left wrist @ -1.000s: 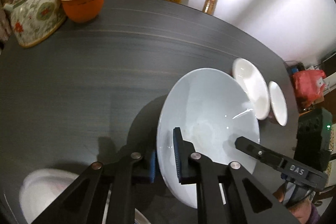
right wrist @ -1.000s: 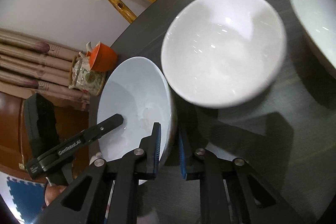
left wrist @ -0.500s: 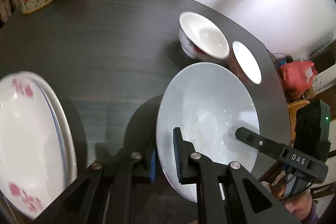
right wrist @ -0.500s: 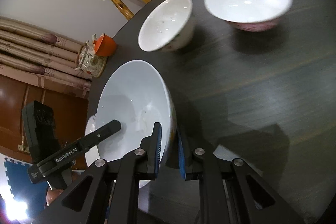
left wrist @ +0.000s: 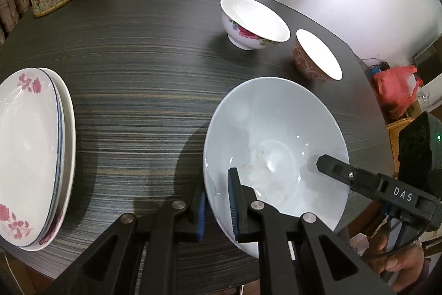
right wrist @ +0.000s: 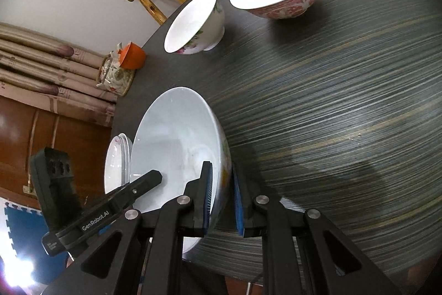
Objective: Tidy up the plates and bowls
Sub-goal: 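Lift the white bowl and carry it toward the other bowls, then lower the large white bowl onto the table and open the left gripper, then move the left gripper to the plain white bowl and grasp its rim, then lift the plain white bowl and lower it into the large white bowl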
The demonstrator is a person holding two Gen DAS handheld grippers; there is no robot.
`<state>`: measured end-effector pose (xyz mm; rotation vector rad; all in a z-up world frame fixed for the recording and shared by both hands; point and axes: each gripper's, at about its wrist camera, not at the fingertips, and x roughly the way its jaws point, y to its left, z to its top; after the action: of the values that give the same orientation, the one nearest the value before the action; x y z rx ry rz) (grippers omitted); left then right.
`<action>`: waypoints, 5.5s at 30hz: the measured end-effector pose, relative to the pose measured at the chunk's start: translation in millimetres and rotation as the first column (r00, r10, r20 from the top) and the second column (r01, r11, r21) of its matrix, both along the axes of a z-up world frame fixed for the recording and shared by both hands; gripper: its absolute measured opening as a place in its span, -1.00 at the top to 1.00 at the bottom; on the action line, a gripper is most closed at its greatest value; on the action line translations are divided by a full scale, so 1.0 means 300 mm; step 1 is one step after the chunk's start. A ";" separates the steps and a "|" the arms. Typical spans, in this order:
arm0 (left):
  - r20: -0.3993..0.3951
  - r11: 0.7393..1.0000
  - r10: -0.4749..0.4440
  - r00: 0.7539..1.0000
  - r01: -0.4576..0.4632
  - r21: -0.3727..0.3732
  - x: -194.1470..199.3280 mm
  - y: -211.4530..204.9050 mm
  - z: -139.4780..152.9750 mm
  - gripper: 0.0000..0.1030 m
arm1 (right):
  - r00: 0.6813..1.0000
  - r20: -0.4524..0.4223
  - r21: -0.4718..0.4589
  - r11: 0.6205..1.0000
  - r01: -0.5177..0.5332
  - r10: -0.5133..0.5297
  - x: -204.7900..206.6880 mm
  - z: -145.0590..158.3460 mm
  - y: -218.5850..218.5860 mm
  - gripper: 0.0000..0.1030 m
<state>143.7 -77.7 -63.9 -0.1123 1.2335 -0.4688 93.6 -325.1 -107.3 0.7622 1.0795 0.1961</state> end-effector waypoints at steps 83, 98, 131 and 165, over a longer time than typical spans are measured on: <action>-0.210 0.988 0.022 0.977 -0.054 -0.147 0.399 -0.492 0.120 0.21 | 0.981 0.132 -0.027 0.989 0.148 -0.143 0.183 0.176 -0.506 0.30; -0.237 0.979 0.082 0.968 -0.123 -0.163 0.496 -0.512 0.029 0.21 | 0.989 0.067 -0.024 0.991 0.134 -0.132 0.353 0.068 -0.538 0.30; -0.066 0.992 0.002 0.998 -0.010 -0.123 0.408 -0.593 0.094 0.78 | 0.990 0.075 -0.081 0.989 0.128 -0.122 0.345 0.034 -0.533 0.81; -0.054 0.997 0.075 0.996 -0.076 -0.007 0.019 -0.031 0.060 0.76 | 0.988 0.038 -0.127 0.982 -0.143 0.149 0.055 0.074 0.066 0.80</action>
<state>149.2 -86.9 -45.8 -0.1796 1.2751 -0.4082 110.2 -305.4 -84.9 0.5650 1.0929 0.2682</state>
